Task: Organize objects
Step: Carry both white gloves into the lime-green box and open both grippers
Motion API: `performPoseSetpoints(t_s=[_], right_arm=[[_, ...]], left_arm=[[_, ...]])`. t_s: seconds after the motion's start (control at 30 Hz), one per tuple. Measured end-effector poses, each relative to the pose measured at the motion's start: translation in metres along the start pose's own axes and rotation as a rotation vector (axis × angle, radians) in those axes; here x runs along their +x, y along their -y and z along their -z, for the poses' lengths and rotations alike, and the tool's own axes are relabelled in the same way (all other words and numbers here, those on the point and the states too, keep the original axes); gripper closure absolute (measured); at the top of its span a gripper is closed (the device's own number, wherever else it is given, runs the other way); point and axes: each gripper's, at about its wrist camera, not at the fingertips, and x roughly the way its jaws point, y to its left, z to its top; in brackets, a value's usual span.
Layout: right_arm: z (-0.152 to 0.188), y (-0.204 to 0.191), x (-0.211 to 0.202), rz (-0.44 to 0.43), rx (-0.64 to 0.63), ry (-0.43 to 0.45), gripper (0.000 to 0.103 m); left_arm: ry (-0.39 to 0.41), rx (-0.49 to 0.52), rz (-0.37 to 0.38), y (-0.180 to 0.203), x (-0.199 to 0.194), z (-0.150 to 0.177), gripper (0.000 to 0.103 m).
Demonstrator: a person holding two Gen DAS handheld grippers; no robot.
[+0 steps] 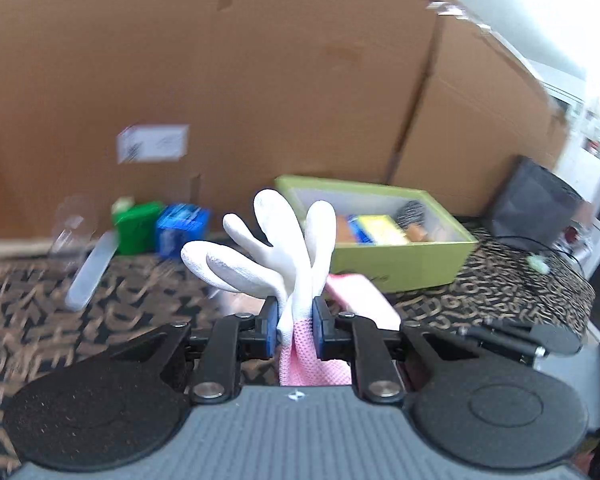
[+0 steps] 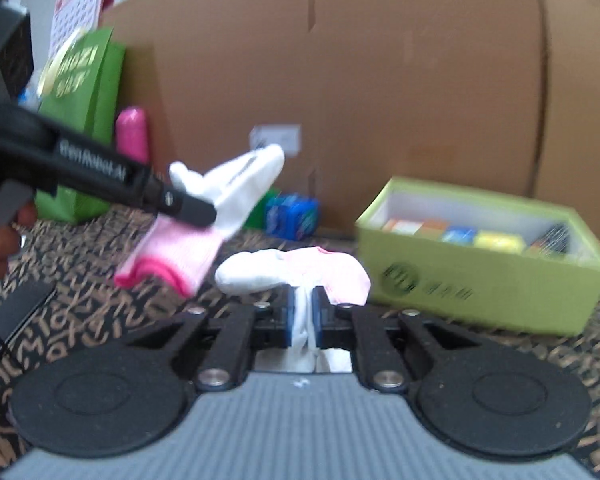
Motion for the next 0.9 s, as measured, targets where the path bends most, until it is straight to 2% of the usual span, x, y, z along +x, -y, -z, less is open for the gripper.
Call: performPoseSetpoints(t_s=[0.1, 0.23, 0.4, 0.53, 0.77, 0.9], right_arm=[[-0.014, 0.013, -0.016, 0.049, -0.019, 0.055, 0.094], [-0.031, 0.034, -0.028, 0.102, -0.039, 0.106, 0.094], [-0.048, 0.070, -0.023, 0.189, -0.028, 0.140, 0.094], [-0.058, 0.097, -0.011, 0.256, -0.028, 0.147, 0.094], [-0.071, 0.140, 0.020, 0.337, -0.062, 0.169, 0.094], [-0.064, 0.163, 0.054, 0.309, 0.006, 0.147, 0.094]], left_arm=[[0.017, 0.049, 0.033, 0.021, 0.012, -0.014, 0.086], [0.006, 0.059, 0.104, 0.039, 0.036, -0.035, 0.086], [-0.003, 0.072, 0.185, 0.055, 0.076, -0.063, 0.086], [-0.043, 0.065, 0.233, 0.068, 0.114, -0.082, 0.086], [-0.060, 0.093, 0.226, 0.081, 0.172, -0.098, 0.086], [-0.078, 0.113, 0.200, 0.072, 0.206, -0.087, 0.084]])
